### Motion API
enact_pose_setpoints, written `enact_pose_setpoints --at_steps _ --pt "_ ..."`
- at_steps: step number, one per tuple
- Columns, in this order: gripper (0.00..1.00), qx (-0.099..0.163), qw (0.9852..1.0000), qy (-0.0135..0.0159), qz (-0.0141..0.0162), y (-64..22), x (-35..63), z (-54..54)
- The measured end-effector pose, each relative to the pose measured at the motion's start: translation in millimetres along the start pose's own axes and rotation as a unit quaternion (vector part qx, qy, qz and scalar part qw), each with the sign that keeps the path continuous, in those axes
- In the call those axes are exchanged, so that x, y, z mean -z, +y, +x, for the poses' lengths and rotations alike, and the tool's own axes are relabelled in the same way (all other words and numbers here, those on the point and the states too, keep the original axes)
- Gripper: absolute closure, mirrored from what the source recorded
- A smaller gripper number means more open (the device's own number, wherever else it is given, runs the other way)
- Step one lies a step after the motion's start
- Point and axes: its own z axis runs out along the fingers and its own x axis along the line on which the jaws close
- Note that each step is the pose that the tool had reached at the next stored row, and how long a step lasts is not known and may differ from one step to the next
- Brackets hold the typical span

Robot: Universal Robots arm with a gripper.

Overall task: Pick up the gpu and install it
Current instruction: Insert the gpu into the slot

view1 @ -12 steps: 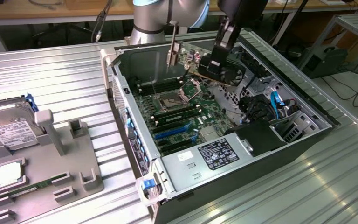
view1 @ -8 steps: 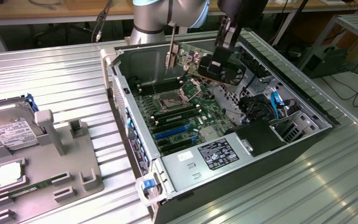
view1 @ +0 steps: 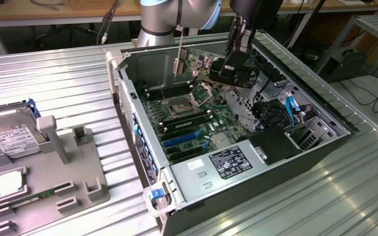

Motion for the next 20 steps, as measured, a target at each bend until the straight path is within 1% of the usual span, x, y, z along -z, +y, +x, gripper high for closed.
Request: enact_pose_setpoints --at_steps 4,7,9,10,11,13,15,17,20 --pt "0.72 0.031 0.9995 0.0015 -0.0008 0.0 -0.1 0.0" --pt "0.72 0.054 0.9985 0.0026 -0.0014 0.0 -0.2 0.0" --pt "0.72 0.071 0.9975 0.0034 -0.0018 0.0 -0.3 0.0" --pt "0.72 0.083 0.9966 0.0039 -0.0021 0.0 -0.3 0.0" --pt "0.72 0.099 0.9951 0.0047 -0.0025 0.0 -0.4 0.0" --pt "0.72 0.114 0.9934 0.0055 -0.0029 0.0 -0.4 0.0" --pt "0.72 0.132 0.9913 0.0063 -0.0034 0.0 -0.5 0.0" --pt "0.72 0.148 0.9889 0.0071 -0.0038 0.0 -0.5 0.0" --pt "0.72 0.173 0.9849 0.0083 -0.0044 0.0 -0.6 0.0"
